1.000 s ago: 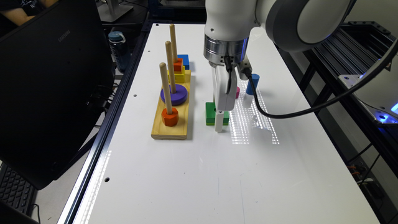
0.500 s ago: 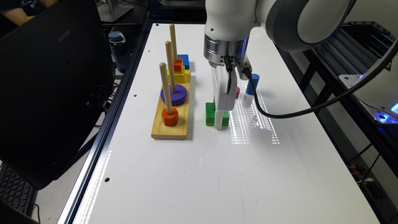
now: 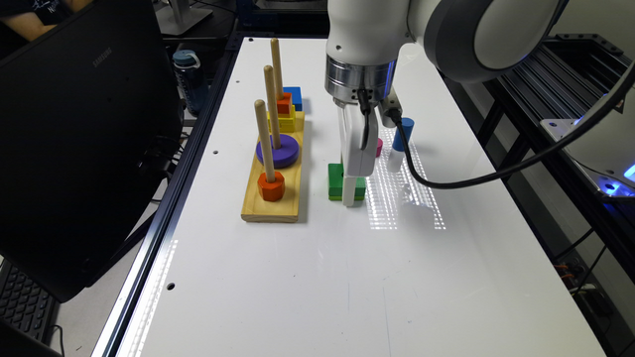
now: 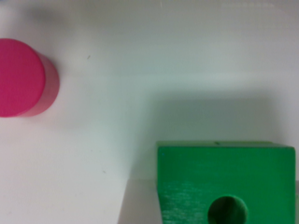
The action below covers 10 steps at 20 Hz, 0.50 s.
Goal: Pick up green block.
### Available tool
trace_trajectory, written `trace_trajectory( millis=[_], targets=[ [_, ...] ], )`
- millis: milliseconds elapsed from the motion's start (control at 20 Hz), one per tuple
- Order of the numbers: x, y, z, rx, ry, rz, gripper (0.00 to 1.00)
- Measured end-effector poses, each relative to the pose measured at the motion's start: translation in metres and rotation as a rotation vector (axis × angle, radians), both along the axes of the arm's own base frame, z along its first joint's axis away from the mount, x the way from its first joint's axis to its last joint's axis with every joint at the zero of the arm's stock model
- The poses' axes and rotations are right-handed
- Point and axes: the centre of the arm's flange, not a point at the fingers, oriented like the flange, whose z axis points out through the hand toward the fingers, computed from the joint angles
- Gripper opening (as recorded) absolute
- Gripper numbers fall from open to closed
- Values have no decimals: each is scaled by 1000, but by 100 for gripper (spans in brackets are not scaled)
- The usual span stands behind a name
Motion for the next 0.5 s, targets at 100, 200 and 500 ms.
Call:
trace_trajectory(
  millis=[100,200,500],
  targets=[
    [0,0,0,0,0,0,100],
    [0,0,0,0,0,0,100],
    [0,0,0,0,0,0,0]
  ],
)
